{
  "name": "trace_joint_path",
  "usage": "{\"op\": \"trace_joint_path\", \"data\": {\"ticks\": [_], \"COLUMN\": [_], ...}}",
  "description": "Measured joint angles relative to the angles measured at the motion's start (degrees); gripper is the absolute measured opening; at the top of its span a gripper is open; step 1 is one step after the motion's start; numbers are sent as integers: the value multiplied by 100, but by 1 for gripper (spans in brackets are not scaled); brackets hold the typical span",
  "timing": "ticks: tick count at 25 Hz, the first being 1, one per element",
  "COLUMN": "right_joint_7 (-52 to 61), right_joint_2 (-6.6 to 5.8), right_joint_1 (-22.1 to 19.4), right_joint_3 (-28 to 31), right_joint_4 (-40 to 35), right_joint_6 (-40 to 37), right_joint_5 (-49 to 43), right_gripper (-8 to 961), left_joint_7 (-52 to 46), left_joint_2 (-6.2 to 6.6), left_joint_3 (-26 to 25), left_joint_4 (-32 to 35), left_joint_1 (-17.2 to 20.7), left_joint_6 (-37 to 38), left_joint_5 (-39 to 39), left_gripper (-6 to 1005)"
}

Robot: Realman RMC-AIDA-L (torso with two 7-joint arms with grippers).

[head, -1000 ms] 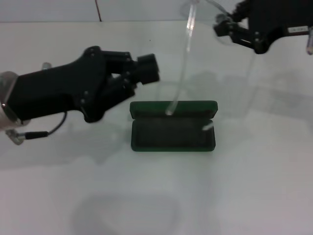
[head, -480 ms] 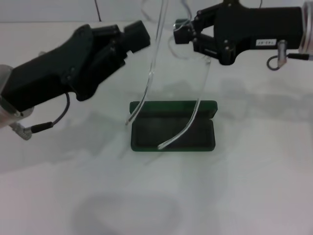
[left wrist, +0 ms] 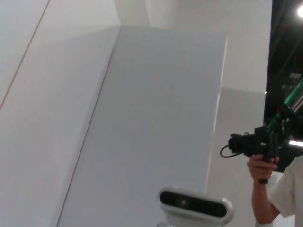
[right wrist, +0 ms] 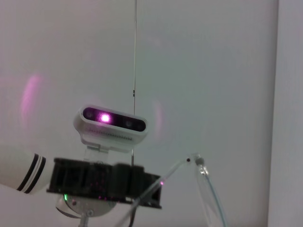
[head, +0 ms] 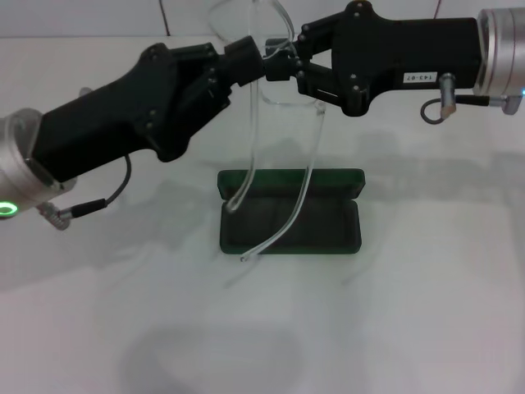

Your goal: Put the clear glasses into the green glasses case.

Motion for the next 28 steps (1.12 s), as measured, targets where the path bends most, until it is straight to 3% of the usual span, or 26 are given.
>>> {"op": "trace_joint_path", "data": {"ticks": [28], "right_joint_7": [-124], "right_joint_2": [0], "right_joint_1": [113], "right_joint_3": [-26], "right_joint_4": [200], "right_joint_6": [4], "right_joint_5": [-14], "right_gripper": [116], "left_joint_7": [406], "left_joint_2": [-8], "left_joint_3": [7], "left_joint_4": [-284], "left_joint_1": [-44], "left_joint_6": [-406], "left_joint_5": [-72], "left_gripper": [34]}}
